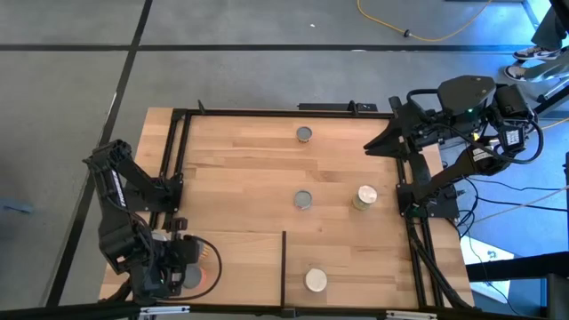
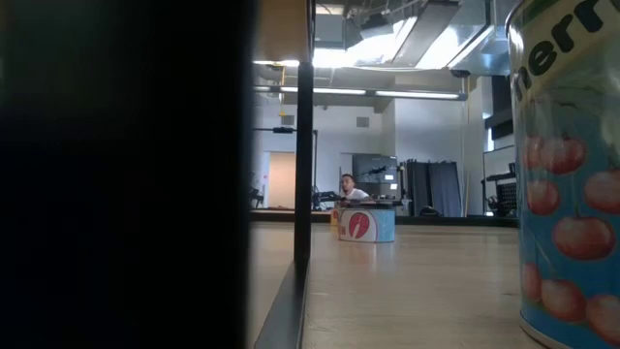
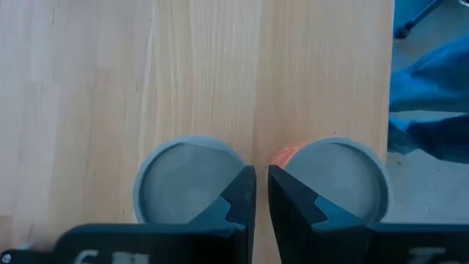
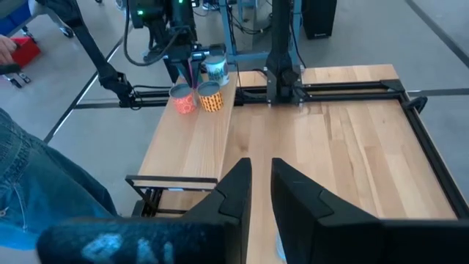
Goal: Pick and place cans onto a shelf
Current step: Put the canned pineapple ring on the shelf
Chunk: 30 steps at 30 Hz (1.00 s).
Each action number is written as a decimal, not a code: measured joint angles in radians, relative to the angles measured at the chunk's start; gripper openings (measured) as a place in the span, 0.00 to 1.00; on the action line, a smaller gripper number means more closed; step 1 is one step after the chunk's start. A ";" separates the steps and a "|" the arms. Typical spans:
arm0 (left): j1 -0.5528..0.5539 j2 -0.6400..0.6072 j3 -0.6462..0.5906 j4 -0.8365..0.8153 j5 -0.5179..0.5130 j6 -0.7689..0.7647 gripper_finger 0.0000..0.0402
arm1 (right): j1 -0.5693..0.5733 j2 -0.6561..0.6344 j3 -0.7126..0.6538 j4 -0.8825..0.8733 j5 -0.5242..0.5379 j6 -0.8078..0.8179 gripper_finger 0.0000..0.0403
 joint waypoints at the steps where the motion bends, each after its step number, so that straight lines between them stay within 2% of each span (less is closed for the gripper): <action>1: 0.000 0.000 0.004 -0.001 -0.003 0.000 0.08 | 0.000 0.000 0.000 0.000 0.000 0.000 0.14; 7: 0.015 0.000 0.064 -0.061 -0.063 0.045 0.08 | 0.000 0.000 0.000 -0.001 -0.001 0.008 0.14; 12: 0.039 -0.002 0.162 -0.221 -0.214 0.078 0.08 | 0.000 0.000 0.000 -0.032 -0.008 -0.008 0.14; 16: 0.088 -0.055 0.171 -0.211 -0.359 0.220 0.08 | 0.000 0.000 0.000 -0.084 -0.001 0.014 0.14; 23: 0.317 -0.175 0.159 -0.214 -0.493 0.389 0.08 | 0.000 0.001 0.000 -0.214 0.246 0.080 0.14; 27: 0.477 -0.234 0.159 -0.215 -0.591 0.418 0.08 | -0.003 0.006 -0.026 -0.212 0.277 0.068 0.14; 30: 0.589 -0.260 0.159 -0.214 -0.621 0.419 0.08 | -0.003 0.010 -0.085 -0.211 0.278 0.043 0.14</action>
